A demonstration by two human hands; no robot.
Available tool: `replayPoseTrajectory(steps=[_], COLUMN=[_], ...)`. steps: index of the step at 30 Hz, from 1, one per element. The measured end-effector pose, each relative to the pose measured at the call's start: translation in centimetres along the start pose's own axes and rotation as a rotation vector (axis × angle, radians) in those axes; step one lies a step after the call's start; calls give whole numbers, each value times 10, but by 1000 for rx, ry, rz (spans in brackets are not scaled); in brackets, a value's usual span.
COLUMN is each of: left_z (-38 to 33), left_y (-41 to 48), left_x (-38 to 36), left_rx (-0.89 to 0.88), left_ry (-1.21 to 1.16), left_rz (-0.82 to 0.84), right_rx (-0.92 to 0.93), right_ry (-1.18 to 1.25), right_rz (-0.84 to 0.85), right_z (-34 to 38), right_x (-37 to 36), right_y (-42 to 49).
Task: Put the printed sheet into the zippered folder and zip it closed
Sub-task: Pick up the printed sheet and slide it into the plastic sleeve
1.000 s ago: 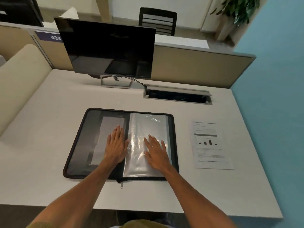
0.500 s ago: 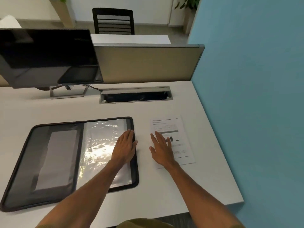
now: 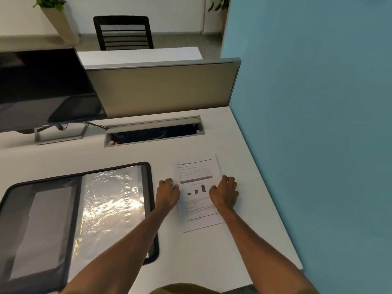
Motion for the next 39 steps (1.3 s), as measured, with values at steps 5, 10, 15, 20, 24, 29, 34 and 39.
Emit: replayPoseTrajectory(steps=[5, 10, 15, 20, 24, 29, 34, 39], left_z=[3, 18, 19, 12, -3, -45, -65, -55], left_y=[10, 11, 13, 10, 7, -7, -30, -34], left_x=[-11, -16, -21, -16, 1, 46, 77, 78], left_rx=[116, 285, 279, 260, 185, -175, -373, -366], left_ry=[-180, -414, -414, -532, -616, -664, -752, -669], left_rz=[35, 12, 47, 105, 107, -23, -104, -130], right_rx=[-76, -232, -222, -144, -27, 86, 182, 144], right_ry=[91, 371, 528, 732, 867, 1057, 1174, 1246], right_rz=[-4, 14, 58, 107, 64, -11, -121, -111], right_z=[-1, -20, -21, -3, 18, 39, 57, 50], right_x=[-1, -8, -15, -15, 0, 32, 62, 49], right_y=[17, 30, 28, 23, 21, 20, 20, 12])
Point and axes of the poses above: each hand's wrist, its own y-axis towards the middle knuckle, its own x-axis out of the back of the hand, z = x × y, the point moved 10 cm from there along y, towards the middle knuckle, and after that the axes turned 6 degrees about x, right-handed, at the moved point
